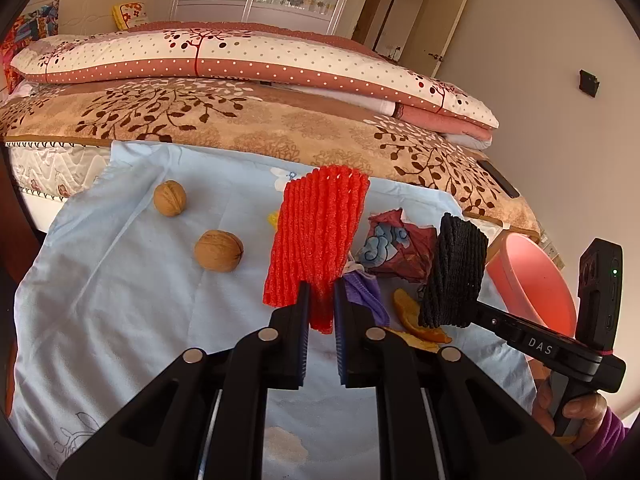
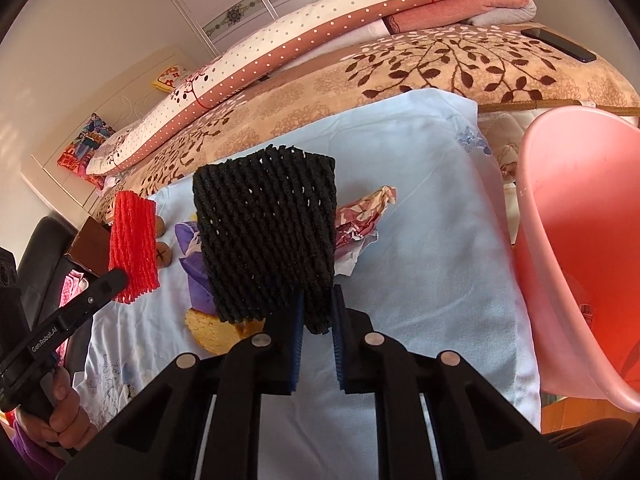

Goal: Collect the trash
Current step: 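Grasp the red foam net with the left tool while the right tool grasps the black foam net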

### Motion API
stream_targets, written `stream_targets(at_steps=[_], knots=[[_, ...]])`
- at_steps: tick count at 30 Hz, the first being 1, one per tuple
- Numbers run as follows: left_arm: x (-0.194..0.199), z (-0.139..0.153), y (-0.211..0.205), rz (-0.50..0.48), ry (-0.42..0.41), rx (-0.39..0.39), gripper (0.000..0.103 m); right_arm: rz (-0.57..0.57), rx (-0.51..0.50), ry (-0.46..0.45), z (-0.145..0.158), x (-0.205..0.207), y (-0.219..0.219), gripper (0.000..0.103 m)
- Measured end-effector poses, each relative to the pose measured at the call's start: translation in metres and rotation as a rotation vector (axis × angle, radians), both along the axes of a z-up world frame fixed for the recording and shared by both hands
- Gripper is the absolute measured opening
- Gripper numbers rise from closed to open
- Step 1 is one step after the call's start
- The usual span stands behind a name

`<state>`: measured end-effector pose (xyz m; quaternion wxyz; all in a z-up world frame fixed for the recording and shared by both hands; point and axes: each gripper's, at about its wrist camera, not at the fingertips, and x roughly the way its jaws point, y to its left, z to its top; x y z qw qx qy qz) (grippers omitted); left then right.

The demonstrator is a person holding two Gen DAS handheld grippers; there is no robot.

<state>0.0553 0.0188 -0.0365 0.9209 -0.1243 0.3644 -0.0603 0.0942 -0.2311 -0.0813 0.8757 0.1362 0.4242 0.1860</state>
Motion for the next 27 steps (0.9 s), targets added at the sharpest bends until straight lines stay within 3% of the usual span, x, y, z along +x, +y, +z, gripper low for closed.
stream_targets(at_steps=[9, 27], knots=[[-0.008, 0.013, -0.014, -0.043, -0.038, -0.009, 0.011, -0.049, -0.037, -0.111, 0.035, -0.034, -0.016, 0.011], [-0.002, 0.040, -0.090, -0.240, -0.089, -0.039, 0.011, -0.239, -0.073, -0.165, 0.059, -0.069, -0.088, 0.011]])
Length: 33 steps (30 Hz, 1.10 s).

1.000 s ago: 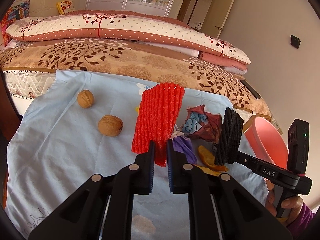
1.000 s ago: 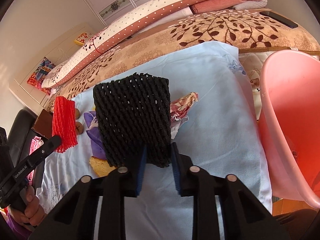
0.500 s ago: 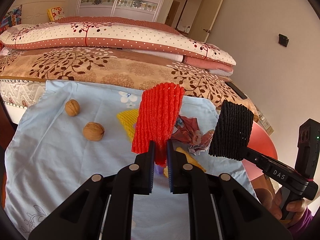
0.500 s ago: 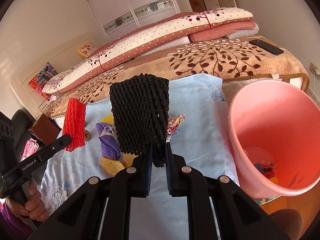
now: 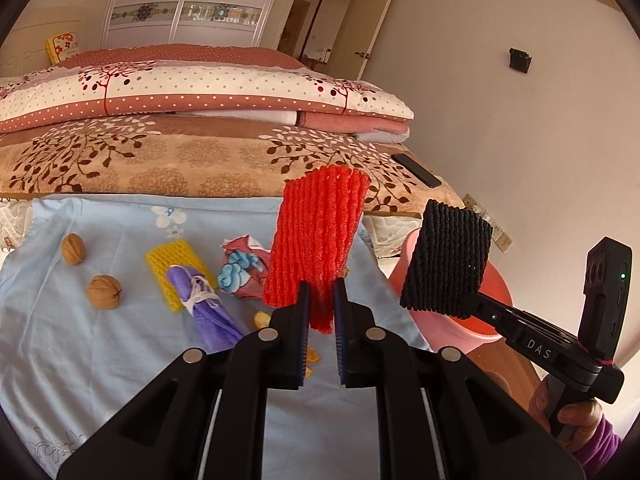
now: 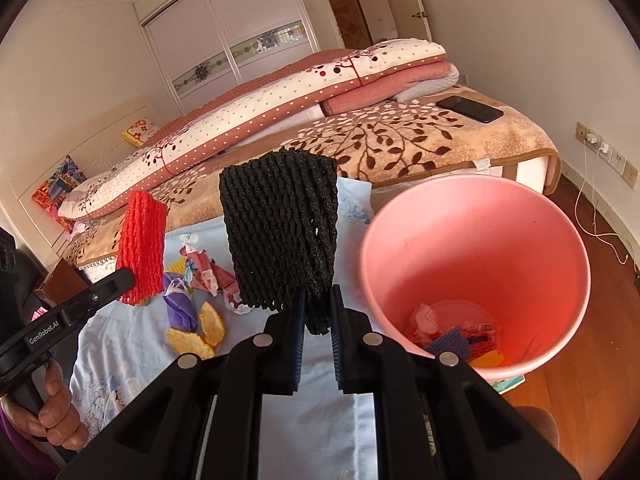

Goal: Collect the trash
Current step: 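Grasp the red foam net with the left tool while the right tool grasps the black foam net, then carry the red and black nets over the pink bucket and open both tools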

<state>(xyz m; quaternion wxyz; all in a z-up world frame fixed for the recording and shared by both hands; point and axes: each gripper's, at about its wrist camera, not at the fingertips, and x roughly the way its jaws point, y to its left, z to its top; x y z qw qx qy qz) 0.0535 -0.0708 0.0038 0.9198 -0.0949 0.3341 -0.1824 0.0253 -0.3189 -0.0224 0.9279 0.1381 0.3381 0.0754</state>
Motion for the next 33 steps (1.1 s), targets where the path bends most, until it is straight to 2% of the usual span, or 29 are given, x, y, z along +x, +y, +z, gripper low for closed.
stream_targets(at_steps=[18, 33], knots=[[0.010, 0.004, -0.101, -0.209, -0.017, 0.031, 0.011, -0.191, -0.014, 0.009, -0.008, -0.015, -0.073, 0.011], [0.022, -0.012, -0.161, -0.334, 0.044, 0.034, 0.011, -0.271, -0.012, 0.044, -0.021, -0.020, -0.107, 0.011]])
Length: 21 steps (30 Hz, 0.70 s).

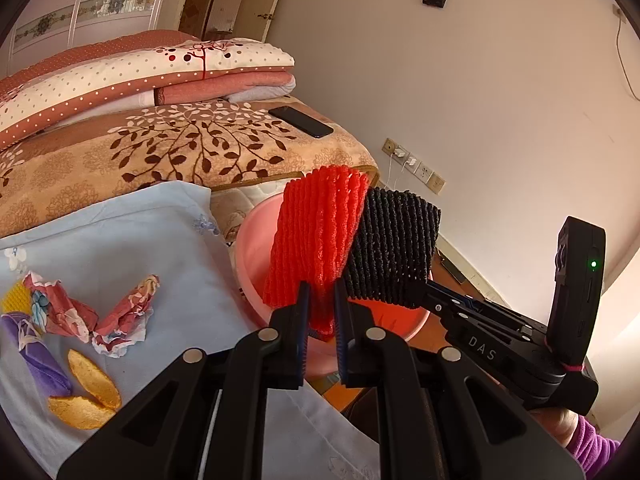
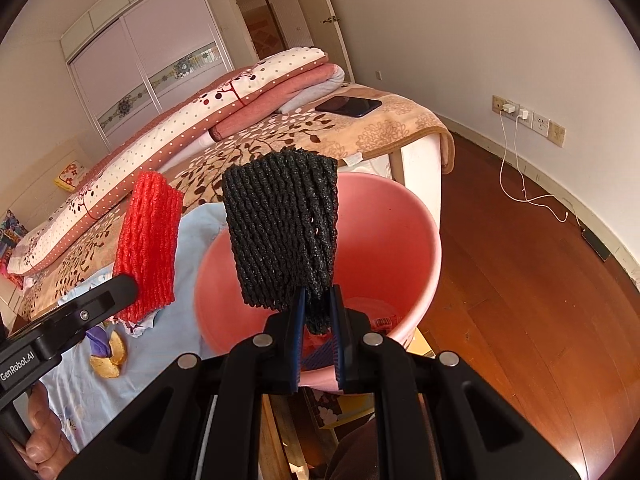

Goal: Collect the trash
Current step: 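Carry the red and black nets over the pink bucket and open both tools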

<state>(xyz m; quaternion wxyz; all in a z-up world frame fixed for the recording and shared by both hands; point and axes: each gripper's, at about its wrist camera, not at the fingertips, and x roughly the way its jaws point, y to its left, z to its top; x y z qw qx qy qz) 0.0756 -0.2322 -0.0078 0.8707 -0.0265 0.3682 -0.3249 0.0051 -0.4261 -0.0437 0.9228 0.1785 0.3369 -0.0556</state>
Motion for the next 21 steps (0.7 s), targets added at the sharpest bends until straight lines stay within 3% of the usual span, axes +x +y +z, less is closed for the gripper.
stream_targets(at_steps=[11, 15, 21], knots=[[0.013, -0.017, -0.023, -0.018, 0.072, 0.015, 0.012, -0.034, 0.008, 0.024, -0.010, -0.002, -0.014, 0.011], [0.017, -0.023, -0.021, -0.015, 0.113, 0.002, 0.034, -0.036, 0.011, 0.027, -0.012, 0.000, -0.015, 0.011], [0.018, -0.023, -0.016, 0.001, 0.114, -0.002, 0.035, -0.034, 0.020, 0.035, -0.015, 0.002, -0.013, 0.012]])
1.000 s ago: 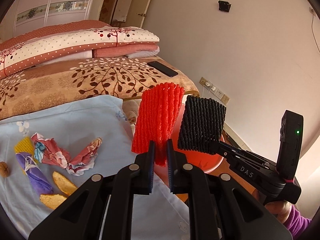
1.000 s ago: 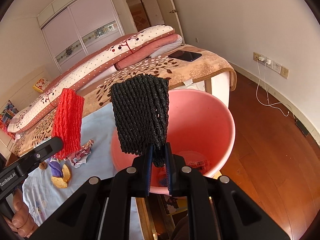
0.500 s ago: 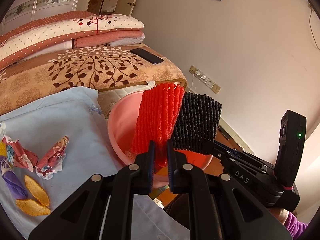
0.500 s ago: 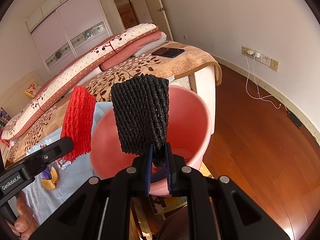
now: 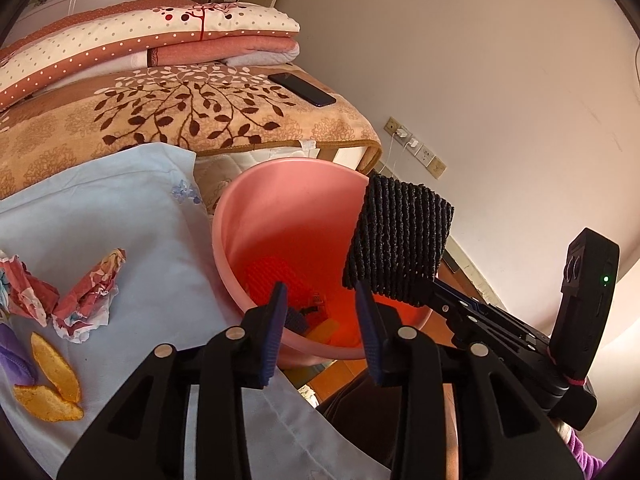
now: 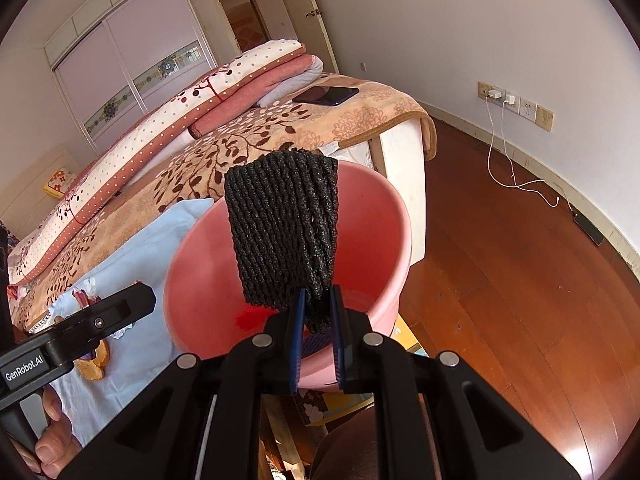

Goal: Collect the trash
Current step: 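Carry the red and black nets over the pink bucket and open both tools, then move both open tools from the bucket back over the bread slices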

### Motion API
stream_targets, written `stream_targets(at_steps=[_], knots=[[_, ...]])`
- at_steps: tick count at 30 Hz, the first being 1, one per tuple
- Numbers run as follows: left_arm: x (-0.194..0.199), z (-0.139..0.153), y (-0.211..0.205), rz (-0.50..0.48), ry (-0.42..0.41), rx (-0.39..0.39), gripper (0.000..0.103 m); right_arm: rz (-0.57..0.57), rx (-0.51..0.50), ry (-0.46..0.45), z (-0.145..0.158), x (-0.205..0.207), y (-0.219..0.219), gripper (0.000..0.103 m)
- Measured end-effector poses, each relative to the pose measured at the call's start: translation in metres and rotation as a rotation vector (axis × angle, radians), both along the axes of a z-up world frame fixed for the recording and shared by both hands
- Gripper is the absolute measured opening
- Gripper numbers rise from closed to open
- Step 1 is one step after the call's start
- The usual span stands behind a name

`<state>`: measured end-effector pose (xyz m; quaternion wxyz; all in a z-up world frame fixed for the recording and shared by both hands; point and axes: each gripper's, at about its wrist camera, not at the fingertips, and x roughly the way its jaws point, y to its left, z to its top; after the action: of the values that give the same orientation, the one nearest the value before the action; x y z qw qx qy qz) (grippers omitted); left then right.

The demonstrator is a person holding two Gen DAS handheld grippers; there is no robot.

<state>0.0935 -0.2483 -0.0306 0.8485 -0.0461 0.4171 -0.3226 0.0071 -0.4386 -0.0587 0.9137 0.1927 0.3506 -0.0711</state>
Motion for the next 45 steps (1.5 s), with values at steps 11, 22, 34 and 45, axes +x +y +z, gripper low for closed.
stream_targets(at_steps=[11, 22, 34, 45], knots=[[-0.007, 0.007, 0.013, 0.017, -0.046, 0.015, 0.035, 0.010, -0.003, -0.020, 0.007, 0.001, 0.008, 0.036], [-0.021, 0.017, 0.038, 0.065, -0.126, 0.042, 0.035, 0.097, -0.020, -0.069, 0.020, -0.004, 0.038, 0.036], [-0.033, 0.022, 0.086, 0.147, -0.161, 0.061, 0.035, 0.216, -0.045, -0.084, 0.028, -0.005, 0.082, 0.036], [-0.042, 0.020, 0.157, 0.307, -0.150, 0.076, 0.035, 0.332, -0.060, -0.078, 0.026, 0.000, 0.126, 0.036]])
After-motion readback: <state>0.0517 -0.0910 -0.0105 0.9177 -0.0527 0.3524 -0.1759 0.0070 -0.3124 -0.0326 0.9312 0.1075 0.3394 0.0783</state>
